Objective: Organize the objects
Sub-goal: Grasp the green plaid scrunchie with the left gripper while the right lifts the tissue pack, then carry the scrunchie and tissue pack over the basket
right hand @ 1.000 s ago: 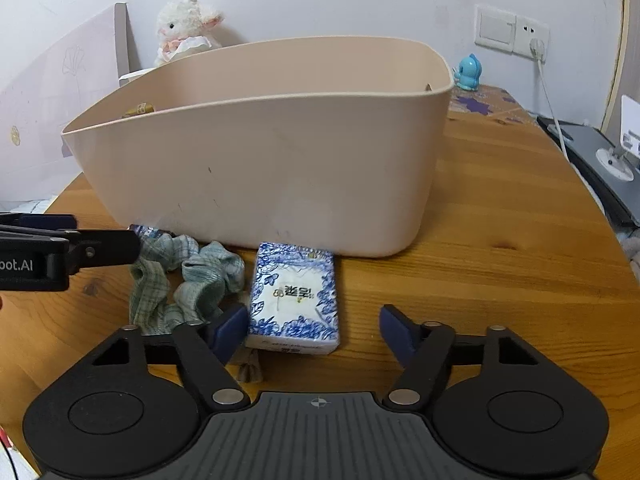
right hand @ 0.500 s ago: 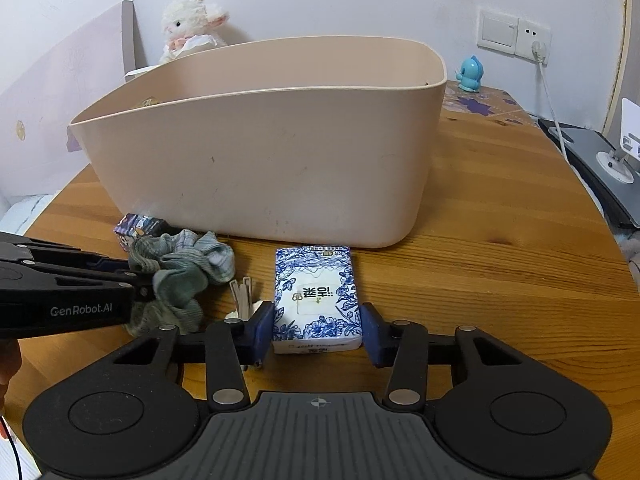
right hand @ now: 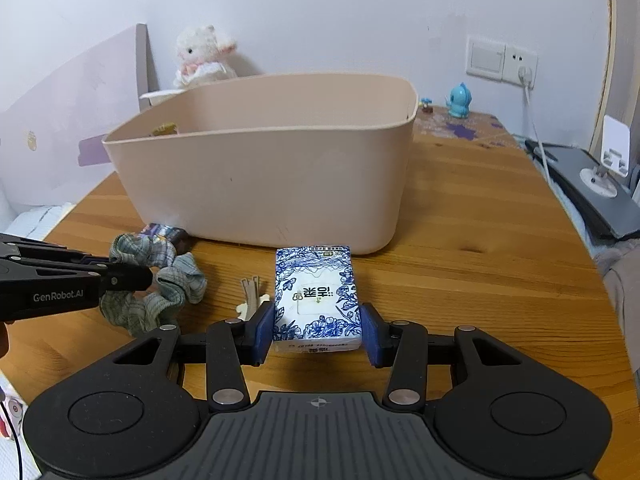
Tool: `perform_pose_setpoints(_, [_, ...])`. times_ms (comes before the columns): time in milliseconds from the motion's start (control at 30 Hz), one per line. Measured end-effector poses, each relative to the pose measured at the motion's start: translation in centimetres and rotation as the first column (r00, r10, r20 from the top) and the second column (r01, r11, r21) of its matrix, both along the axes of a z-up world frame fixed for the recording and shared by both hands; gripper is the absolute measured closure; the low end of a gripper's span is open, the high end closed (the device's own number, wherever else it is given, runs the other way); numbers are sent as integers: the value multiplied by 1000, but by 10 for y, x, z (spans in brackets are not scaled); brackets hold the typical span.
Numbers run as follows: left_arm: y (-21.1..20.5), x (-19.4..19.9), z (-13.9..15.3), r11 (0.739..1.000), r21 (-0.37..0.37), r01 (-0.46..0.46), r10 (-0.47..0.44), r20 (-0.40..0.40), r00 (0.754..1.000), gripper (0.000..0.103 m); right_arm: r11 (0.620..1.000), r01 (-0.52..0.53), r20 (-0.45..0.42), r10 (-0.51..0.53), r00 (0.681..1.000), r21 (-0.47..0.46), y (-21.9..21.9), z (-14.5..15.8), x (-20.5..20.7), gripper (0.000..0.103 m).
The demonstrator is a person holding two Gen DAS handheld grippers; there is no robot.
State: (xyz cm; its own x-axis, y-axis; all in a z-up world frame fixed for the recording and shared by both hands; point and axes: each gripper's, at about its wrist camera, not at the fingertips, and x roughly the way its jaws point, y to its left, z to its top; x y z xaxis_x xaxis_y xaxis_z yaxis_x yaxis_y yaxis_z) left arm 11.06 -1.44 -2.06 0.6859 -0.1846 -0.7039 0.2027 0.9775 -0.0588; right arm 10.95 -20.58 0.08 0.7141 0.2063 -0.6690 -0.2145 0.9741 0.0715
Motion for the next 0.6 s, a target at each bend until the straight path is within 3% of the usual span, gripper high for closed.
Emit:
perform_pose_setpoints(300, [4,-27,32,1000,16,12,-14,97,995,94,1000,-8,125,6,992,9,-9,43,-26,60])
perform_pose_setpoints(600, [12,-30,73,1000,30,-4,-2,204,979,94,1000,1,240,-7,971,26,-14,84,-23,60])
